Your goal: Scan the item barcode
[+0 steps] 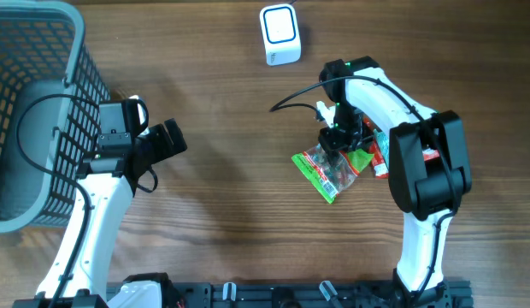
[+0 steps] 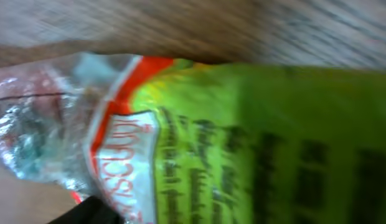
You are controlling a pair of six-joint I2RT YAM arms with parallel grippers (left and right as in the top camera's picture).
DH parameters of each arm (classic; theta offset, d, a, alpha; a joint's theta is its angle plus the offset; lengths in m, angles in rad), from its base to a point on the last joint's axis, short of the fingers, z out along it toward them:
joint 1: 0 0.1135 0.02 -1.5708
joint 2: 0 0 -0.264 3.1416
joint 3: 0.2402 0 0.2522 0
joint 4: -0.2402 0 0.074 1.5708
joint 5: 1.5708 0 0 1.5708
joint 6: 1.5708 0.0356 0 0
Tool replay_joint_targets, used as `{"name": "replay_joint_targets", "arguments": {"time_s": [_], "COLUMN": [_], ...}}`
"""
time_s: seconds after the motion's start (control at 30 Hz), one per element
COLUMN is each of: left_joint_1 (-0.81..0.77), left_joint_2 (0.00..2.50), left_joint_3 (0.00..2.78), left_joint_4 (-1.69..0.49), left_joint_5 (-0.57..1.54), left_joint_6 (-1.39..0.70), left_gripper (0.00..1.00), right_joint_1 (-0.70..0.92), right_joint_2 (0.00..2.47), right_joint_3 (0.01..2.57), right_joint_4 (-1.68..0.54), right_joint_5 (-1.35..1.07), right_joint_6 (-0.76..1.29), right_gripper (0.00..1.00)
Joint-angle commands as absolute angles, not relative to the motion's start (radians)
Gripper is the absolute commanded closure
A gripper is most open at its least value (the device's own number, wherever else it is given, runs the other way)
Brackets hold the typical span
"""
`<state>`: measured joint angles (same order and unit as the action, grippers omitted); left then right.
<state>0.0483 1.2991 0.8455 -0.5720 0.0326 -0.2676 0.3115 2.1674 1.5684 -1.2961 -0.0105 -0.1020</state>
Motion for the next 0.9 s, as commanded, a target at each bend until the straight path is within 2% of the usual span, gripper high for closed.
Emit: {"name": "replay_joint_targets", "arguments": {"time_s": [0.0,0.13,0.27,0.3,0.33,0.57,0.87], "left_joint_1": [0.052,0.052,0.052,0.052,0.052,0.052,0.052], "left_joint_2": [1.304,1.304,1.304,1.304,1.304,1.304,1.304], "left_joint_3": [0.843,0.843,0.843,0.843,0.843,0.843,0.843], "left_joint_4": [-0.568,-0.568,-0.569,-0.568,-0.569,-0.568,-0.568], "left_joint_5": [0.044,0.044,0.044,0.044,0.044,0.044,0.044], "left_joint_6": [-0.272,-0.272,-0.272,-0.272,-0.272,-0.272,-0.272], "left_gripper": [0.00,0.00,0.00,0.00,0.00,0.00,0.00], "right_joint_1": [0.313,0.313,0.313,0.313,0.314,0.314,0.314], "right_joint_2": [2.103,2.011,1.879,1.847,1.820,1.749,1.757], "right_joint_3": [1.572,1.599,1.607,1.607,1.607,1.607,1.606], "right_joint_4": [-1.289,-1.264,-1.204,-1.188,-1.173,-1.141,-0.986], "right_joint_5": [0.053,0.062,0.180,0.191,0.185,0.157,0.157], "right_joint_6": [-0.075,-0.058,0.028,0.038,0.038,0.026,0.027], "right_gripper": [0.26,0.20,0.16,0.04,0.00,0.00,0.00]}}
